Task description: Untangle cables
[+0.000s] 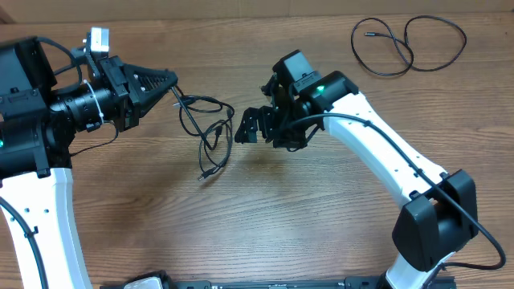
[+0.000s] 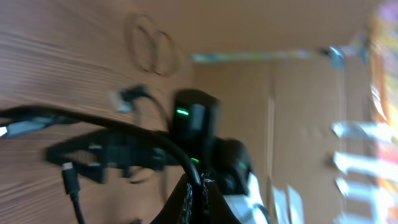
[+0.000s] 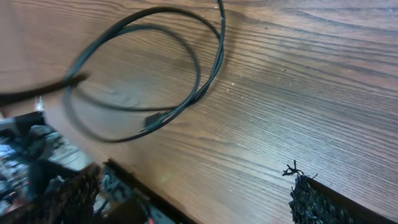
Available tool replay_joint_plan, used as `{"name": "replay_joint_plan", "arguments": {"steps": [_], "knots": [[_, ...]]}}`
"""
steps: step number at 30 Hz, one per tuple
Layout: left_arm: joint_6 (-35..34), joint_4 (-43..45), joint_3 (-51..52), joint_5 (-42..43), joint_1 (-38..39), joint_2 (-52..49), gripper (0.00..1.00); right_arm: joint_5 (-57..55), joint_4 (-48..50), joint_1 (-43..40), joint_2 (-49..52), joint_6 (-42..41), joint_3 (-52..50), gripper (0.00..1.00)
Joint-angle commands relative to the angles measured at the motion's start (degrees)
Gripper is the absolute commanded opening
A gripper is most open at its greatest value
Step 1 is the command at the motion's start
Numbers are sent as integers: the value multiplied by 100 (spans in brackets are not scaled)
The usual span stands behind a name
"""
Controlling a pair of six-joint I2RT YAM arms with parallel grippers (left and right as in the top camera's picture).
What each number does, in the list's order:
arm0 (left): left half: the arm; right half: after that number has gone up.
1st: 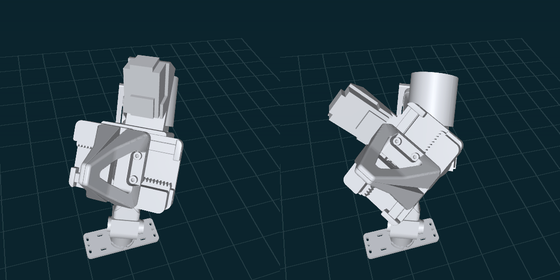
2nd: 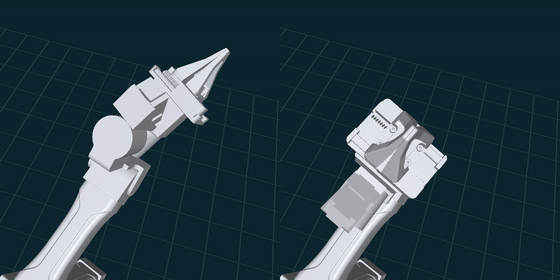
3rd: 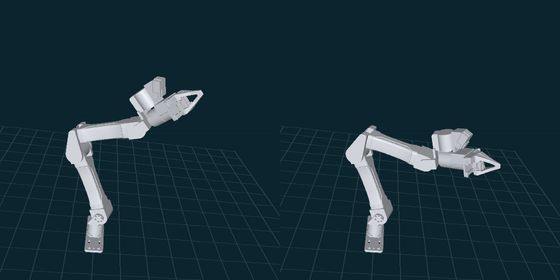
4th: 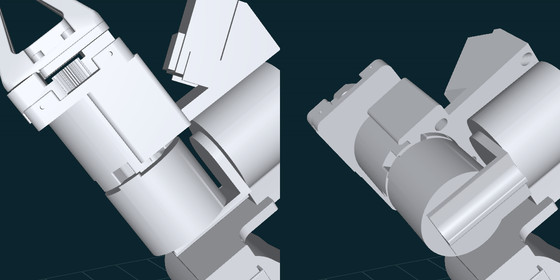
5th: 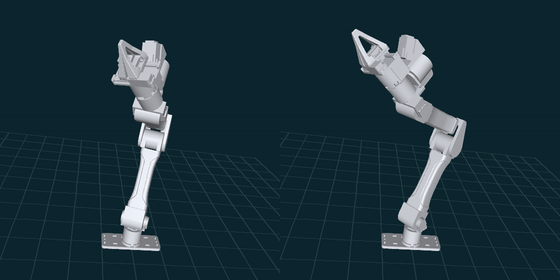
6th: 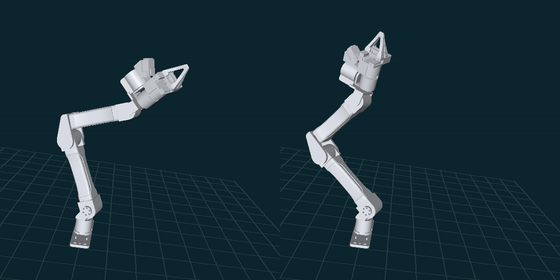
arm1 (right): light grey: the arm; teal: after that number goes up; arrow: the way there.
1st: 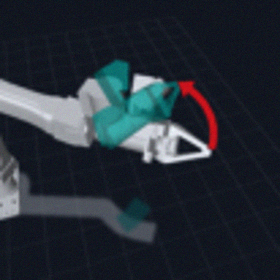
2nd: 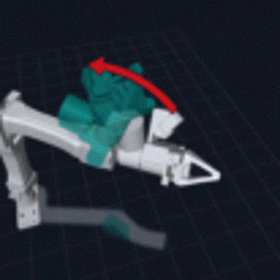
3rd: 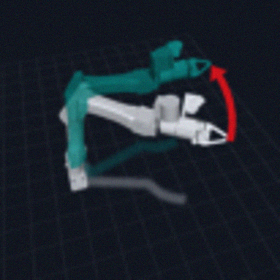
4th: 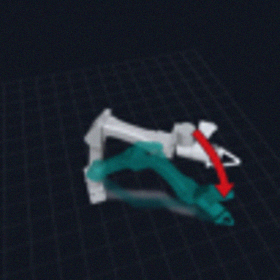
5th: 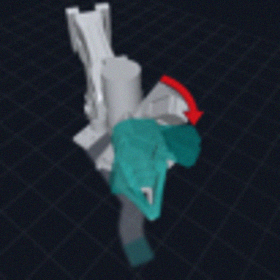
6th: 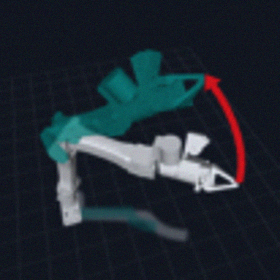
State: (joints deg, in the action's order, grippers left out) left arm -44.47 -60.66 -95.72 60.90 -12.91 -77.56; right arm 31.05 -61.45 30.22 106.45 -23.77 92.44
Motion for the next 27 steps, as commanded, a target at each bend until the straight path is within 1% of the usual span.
{"name": "replay_joint_plan", "arguments": {"steps": [1,5,8,13,15,16,18,21,23,27], "knots": [[-417,-90,-109,-1014,-20,107,4,529,63,-142,-70,179,-9,100],[-1464,-87,-109,-942,-20,107,5,660,284,-146,-70,170,-9,100],[-1993,-85,-109,-750,-15,107,4,658,339,-125,-68,129,-13,100],[-2068,-85,-109,-481,70,109,4,658,361,-94,-68,131,-13,100],[-1945,-79,-109,-459,184,109,4,654,428,-94,-68,133,-13,100],[-1781,-79,-109,-455,236,107,4,654,479,-94,-68,131,-13,100],[-1196,-81,-109,-446,321,107,4,632,551,-122,-68,131,-13,100],[114,-138,-109,-376,417,107,4,442,562,-201,-68,131,-13,100],[824,-354,-109,-343,476,109,4,417,538,-258,-68,131,-13,100],[1943,-811,-109,-358,590,107,4,452,492,-297,-68,144,-13,100]]}}
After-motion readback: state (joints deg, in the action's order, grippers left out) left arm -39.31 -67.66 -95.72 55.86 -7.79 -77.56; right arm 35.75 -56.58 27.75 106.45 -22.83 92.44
